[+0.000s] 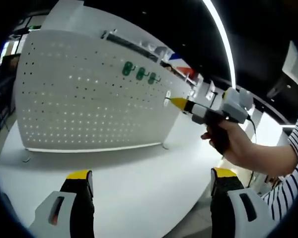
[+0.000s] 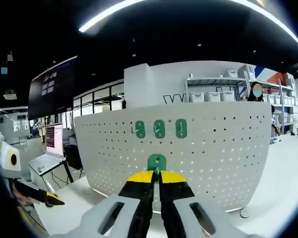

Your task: Insert the hook assembly into the mounting plate slot until the hook locks in place.

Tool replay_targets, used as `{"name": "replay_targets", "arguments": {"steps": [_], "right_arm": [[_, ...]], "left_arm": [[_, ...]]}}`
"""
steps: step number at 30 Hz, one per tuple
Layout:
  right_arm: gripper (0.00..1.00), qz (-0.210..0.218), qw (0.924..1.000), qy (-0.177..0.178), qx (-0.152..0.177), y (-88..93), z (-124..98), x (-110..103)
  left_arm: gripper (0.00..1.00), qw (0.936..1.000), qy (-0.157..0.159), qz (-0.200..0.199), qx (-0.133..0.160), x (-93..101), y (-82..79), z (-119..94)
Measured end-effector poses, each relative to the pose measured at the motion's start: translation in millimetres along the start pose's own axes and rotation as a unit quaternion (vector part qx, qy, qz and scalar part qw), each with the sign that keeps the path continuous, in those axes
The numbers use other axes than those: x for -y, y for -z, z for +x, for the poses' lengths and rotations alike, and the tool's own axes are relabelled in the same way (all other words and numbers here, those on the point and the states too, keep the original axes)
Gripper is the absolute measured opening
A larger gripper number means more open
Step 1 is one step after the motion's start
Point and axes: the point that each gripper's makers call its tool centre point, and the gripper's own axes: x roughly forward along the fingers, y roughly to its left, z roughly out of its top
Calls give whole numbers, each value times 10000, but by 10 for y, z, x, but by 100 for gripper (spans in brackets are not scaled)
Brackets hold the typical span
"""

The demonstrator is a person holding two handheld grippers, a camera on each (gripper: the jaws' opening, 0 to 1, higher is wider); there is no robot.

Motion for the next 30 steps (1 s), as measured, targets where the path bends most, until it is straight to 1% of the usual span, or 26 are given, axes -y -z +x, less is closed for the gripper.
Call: {"name": "replay_targets", "arguments": {"steps": [10, 20, 30], "right_arm": [[0, -43, 9998, 186, 114, -77, 151, 199], [0, -115, 9987, 436, 253, -198, 332, 454], [0, -148, 9977, 552, 355, -290, 485, 604]], "left_arm": [[100, 9999, -109, -17, -44, -79, 32, -34], [100, 9998, -174, -78, -62, -143, 48, -54], [100, 9997, -188, -110, -109, -172, 59, -40]]}}
